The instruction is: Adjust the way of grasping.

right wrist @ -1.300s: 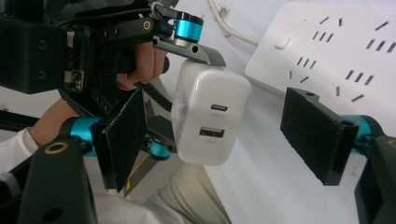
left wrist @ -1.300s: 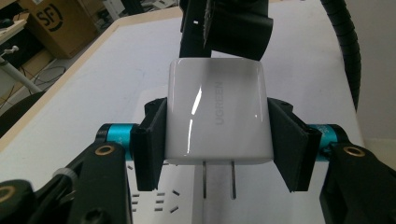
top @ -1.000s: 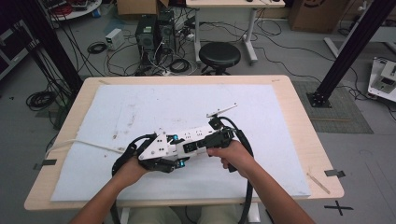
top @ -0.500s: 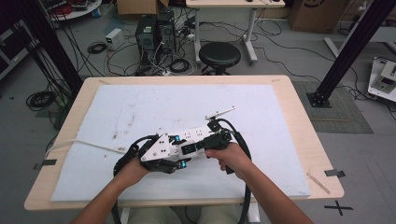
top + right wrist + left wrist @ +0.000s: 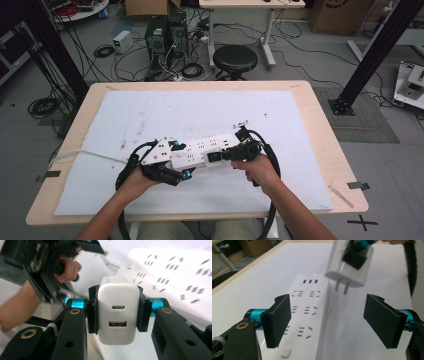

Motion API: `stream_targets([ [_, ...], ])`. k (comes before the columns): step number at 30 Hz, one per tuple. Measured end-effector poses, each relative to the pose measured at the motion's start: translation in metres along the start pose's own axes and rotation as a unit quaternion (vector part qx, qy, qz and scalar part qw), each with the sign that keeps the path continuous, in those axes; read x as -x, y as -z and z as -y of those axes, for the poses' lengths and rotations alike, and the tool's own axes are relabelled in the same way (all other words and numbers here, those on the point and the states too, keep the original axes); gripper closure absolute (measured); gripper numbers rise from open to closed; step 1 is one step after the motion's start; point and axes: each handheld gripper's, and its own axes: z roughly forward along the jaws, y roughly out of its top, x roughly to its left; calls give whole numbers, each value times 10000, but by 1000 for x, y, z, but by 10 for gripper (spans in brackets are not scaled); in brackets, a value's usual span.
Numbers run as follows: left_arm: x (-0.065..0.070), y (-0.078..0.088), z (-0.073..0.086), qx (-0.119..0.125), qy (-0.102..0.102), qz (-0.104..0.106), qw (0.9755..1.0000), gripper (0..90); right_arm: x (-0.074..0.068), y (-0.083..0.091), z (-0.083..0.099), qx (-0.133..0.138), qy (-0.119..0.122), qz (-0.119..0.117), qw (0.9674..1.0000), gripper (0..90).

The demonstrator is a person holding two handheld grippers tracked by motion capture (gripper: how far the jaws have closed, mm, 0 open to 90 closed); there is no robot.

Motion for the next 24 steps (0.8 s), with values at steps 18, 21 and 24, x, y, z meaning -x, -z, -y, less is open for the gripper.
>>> stream_targets([
  [18, -17, 22, 18, 203, 799, -931, 9922, 223, -3, 39, 24, 323, 717, 811, 9936, 631],
  [21, -17, 28, 19, 197, 892, -996, 9908, 223, 1, 47, 31, 478, 579, 782, 9941, 631],
  [24, -15, 35, 18, 205, 920, -1059, 9899, 223, 2, 51, 34, 533, 475, 773, 9944, 631],
])
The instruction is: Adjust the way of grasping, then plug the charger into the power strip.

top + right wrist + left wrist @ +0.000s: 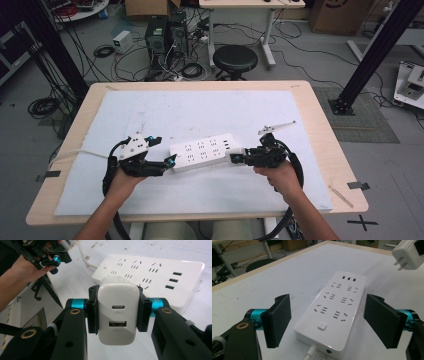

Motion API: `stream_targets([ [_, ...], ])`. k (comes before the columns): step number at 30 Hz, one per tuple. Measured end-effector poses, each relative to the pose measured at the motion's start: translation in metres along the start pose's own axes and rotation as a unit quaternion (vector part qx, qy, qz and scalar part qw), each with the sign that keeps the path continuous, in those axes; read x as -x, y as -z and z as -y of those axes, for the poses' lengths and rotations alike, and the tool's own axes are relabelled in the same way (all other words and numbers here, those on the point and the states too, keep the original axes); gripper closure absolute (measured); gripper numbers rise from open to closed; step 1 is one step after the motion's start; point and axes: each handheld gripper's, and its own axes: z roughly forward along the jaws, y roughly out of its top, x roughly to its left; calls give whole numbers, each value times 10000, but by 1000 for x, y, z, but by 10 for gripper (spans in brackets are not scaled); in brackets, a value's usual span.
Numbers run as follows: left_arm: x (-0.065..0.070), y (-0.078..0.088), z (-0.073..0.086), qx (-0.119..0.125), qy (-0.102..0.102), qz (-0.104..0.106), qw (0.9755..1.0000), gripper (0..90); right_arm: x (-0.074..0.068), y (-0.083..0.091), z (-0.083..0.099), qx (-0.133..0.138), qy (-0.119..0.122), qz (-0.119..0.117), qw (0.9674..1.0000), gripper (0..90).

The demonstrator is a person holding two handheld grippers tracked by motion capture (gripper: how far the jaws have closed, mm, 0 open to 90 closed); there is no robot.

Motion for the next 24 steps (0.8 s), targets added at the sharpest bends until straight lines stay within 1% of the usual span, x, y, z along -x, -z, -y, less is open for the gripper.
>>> stream_targets([
  [2, -1, 4, 0, -8, -20, -39, 10000, 223, 1, 3, 2, 62, -51, 20, 10000, 631],
  [6, -5, 10, 2, 13, 68, -90, 9999, 223, 4, 8, 4, 175, -67, 92, 9998, 631],
  [8, -7, 11, 3, 3, 90, -117, 9999, 223, 5, 11, 5, 188, -64, 149, 9997, 631],
  [11, -8, 13, 4, 46, 152, -170, 9997, 223, 5, 14, 4, 162, 26, 230, 9996, 631],
  [14, -9, 14, 5, 26, 163, -184, 9997, 223, 5, 18, 1, 134, 137, 293, 9994, 630],
  [17, -8, 15, 6, 41, 183, -200, 9996, 223, 5, 23, 1, 177, 176, 304, 9992, 630],
  [18, -8, 16, 6, 17, 176, -198, 9996, 223, 5, 25, 1, 184, 150, 310, 9992, 630],
  [22, -11, 18, 9, 19, 226, -237, 9995, 223, 8, 27, 0, 182, 177, 390, 9989, 630],
  [24, -13, 18, 10, 52, 303, -231, 9993, 223, 8, 28, -1, 151, 282, 467, 9984, 631],
])
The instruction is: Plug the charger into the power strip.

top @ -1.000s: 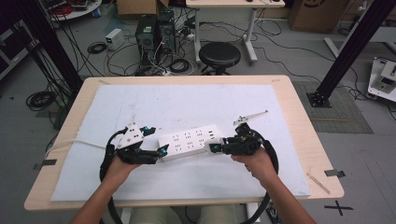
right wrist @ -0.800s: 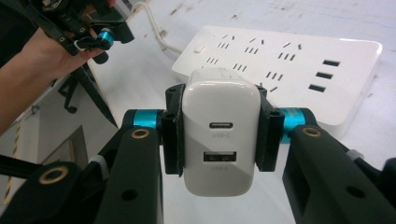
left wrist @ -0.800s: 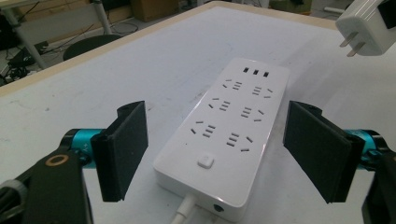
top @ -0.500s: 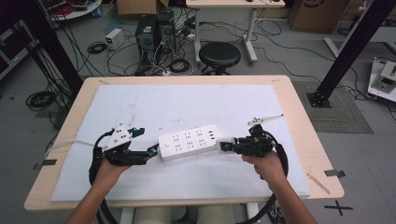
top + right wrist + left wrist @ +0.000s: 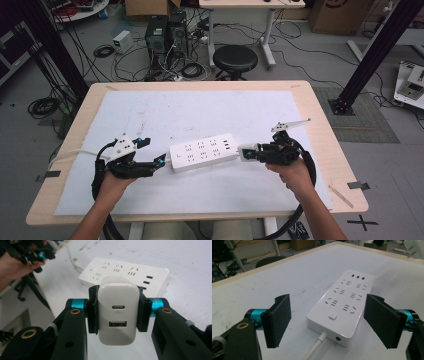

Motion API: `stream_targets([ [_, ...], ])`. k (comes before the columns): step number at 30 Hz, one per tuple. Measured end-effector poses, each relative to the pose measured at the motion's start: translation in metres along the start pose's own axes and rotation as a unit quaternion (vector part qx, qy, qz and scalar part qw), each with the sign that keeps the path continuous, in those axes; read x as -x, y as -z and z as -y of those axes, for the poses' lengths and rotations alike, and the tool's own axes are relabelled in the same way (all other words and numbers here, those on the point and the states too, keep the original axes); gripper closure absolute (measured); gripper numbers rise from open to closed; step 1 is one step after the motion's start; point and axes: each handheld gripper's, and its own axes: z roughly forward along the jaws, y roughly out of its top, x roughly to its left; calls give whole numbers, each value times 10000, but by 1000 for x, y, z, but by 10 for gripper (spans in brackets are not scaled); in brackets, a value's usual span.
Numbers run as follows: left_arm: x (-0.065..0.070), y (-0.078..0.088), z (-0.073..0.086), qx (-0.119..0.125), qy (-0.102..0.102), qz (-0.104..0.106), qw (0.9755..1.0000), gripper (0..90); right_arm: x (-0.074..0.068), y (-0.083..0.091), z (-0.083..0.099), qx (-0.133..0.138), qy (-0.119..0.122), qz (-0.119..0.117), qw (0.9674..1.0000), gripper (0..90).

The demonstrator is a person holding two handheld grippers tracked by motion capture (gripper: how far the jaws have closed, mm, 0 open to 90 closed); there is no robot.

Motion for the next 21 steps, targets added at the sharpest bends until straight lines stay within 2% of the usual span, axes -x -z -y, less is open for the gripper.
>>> stream_targets([
  [4, -2, -1, 2, 55, 107, -38, 9999, 223, -1, 0, -2, -92, 338, 149, 9993, 631],
  [8, -2, -1, 4, 51, 143, -40, 9999, 223, -3, 0, -1, -177, 457, 252, 9985, 631],
  [9, -2, -2, 4, 46, 138, -26, 9999, 223, -4, 1, -1, -239, 623, 391, 9970, 631],
  [16, -2, -3, 3, 30, 120, -10, 9999, 223, -7, 5, 1, -531, 1056, 824, 9896, 631],
  [19, -2, -4, 3, 52, 145, -22, 9999, 223, -6, 7, 0, -693, 1288, 1053, 9836, 631],
  [21, -2, -4, 4, 45, 161, -12, 9999, 223, -7, 8, -1, -780, 1368, 1152, 9808, 631],
])
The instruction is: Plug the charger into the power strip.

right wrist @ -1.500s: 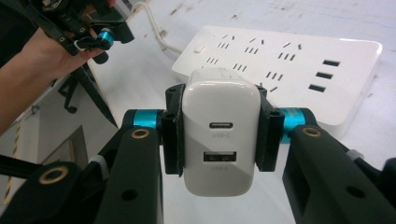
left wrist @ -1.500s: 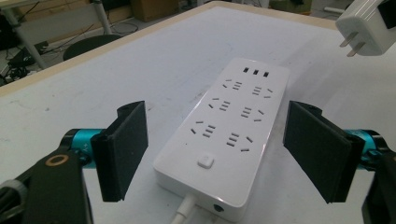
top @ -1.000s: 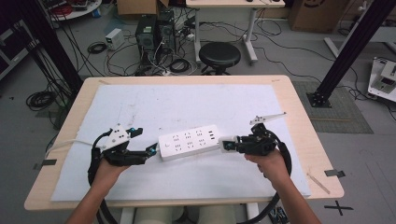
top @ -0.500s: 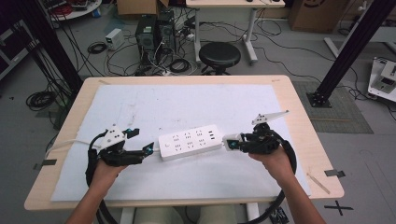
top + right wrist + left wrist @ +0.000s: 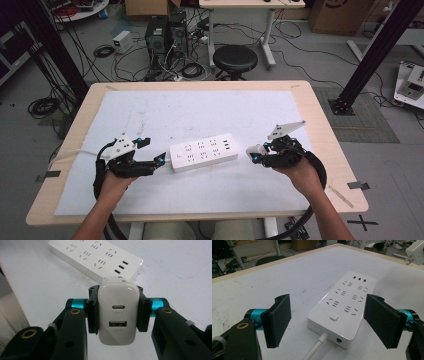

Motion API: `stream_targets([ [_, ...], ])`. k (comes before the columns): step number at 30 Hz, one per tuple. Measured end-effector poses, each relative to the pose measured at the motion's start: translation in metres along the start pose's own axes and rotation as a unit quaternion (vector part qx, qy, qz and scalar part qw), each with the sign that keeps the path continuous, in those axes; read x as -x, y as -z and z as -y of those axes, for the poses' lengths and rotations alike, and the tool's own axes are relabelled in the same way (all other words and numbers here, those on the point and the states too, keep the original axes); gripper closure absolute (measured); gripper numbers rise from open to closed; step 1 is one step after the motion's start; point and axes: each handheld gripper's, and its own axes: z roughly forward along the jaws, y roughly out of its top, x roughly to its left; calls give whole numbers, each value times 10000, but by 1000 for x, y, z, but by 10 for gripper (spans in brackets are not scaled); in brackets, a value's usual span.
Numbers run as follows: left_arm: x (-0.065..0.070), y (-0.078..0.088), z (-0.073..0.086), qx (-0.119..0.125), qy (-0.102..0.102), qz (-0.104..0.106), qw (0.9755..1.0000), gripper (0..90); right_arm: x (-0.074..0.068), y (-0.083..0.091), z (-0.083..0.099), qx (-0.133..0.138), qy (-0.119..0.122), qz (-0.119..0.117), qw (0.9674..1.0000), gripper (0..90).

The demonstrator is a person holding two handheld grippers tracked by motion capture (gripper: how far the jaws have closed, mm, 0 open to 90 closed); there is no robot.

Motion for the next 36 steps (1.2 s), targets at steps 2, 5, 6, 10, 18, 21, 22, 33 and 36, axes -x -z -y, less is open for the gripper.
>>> stream_targets([
  [2, 0, -1, 0, -1, 18, 25, 10000, 223, 0, 1, -2, -80, 128, 103, 9998, 631],
  [5, 0, -1, 1, 6, 20, 24, 10000, 223, -1, 2, -6, -213, 358, 251, 9988, 631],
  [6, 0, -1, 1, 9, 30, 30, 10000, 223, -1, 2, -8, -239, 383, 256, 9987, 631],
  [10, -1, -1, 1, 18, 32, 23, 10000, 223, -1, 0, -16, -365, 535, 231, 9976, 631],
  [18, -3, 1, 3, 30, 76, 12, 10000, 224, -1, -6, -26, -590, 733, 337, 9950, 631],
  [21, -3, 1, 3, 42, 98, 11, 9999, 224, -2, -9, -29, -670, 850, 350, 9935, 631],
  [22, -4, 1, 3, 36, 75, 20, 10000, 224, -3, -10, -31, -722, 910, 368, 9925, 631],
  [33, -6, 4, 9, 72, 130, 7, 9999, 223, -5, -25, -67, -945, 1277, 112, 9872, 631],
  [36, -8, 6, 10, 110, 167, 3, 9998, 224, -4, -31, -76, -995, 1400, 11, 9851, 630],
])
